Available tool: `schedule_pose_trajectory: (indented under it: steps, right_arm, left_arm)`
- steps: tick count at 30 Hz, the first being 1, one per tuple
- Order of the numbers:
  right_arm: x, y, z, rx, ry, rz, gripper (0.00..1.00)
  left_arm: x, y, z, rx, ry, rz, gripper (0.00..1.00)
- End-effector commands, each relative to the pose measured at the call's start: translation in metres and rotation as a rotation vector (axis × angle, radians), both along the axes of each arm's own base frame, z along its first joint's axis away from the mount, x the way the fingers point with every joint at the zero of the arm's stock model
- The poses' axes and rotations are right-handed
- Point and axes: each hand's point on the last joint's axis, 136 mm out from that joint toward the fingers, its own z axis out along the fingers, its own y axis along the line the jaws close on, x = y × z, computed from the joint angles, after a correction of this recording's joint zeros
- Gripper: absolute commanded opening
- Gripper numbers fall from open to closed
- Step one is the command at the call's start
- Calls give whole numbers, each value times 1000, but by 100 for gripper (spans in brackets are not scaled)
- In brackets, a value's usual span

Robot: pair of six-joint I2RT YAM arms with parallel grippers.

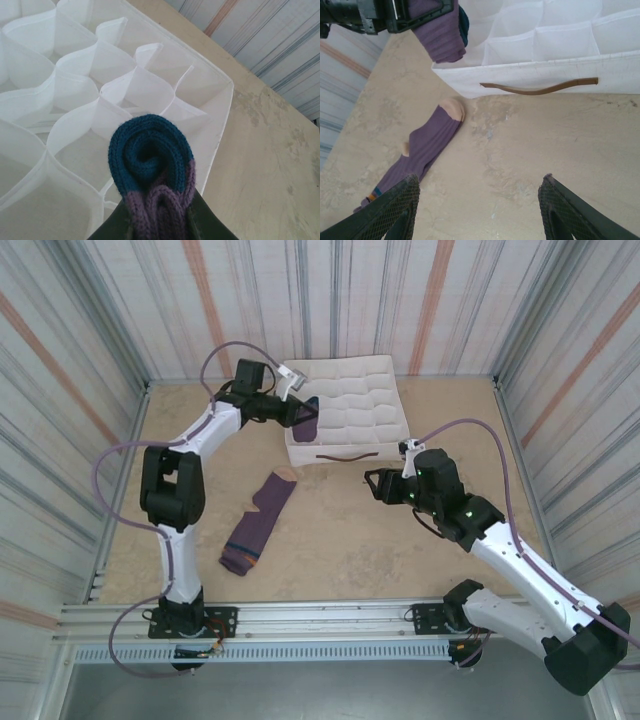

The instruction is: Roll the socks

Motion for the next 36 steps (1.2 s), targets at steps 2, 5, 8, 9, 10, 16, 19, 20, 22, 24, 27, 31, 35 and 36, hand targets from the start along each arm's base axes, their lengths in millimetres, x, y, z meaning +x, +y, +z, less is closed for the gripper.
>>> schedule_pose_trajectory:
  steps: [2,5,8,9,10,16,19,20,22,24,27,31,35,36]
  right_arm:
    - [-5,-8,-7,5,31,-31,65]
    - [-7,-10,-9,1,36,-34,65]
    - [-8,-11,-10,3,37,-37,65]
    - [-9,-11,-10,4,39,-37,65]
    - [-9,-12,-11,4,39,-39,65]
    - [-11,-14,-15,1,46,-44,65]
    - [-10,-13,-17,3,51,-41,65]
    - [-10,-12,-17,5,52,-38,65]
    - [-9,-10,-17,6,55,-36,65]
    - [-9,-10,-18,3,61,-35,65]
    - [-9,-10,-19,3,65,-35,65]
    - [-9,-8,-20,10,70,-30,65]
    - [-9,-10,-19,6,70,-38,65]
    - [-9,-10,-20,5,72,-39,65]
  left_arm:
    - [-1,-1,4,-12,-20,-59,0]
    - [2,-2,-10,-6,12,-68,0]
    - [5,-3,-18,0,20,-66,0]
    - [6,-3,-21,1,22,-64,0]
    - [7,-3,-24,5,22,-61,0]
    - [9,0,-34,29,0,-44,0]
    - [8,1,-35,49,-60,-21,0]
    - [7,2,-38,56,-77,-14,0]
    - [5,2,-35,64,-116,-4,0]
    - [4,5,-37,82,-143,15,0]
    - [0,5,-38,109,-206,30,0]
    - [-8,2,-40,140,-264,20,5]
    - [-13,1,-42,139,-268,10,22]
    - [-13,1,-43,140,-264,15,29]
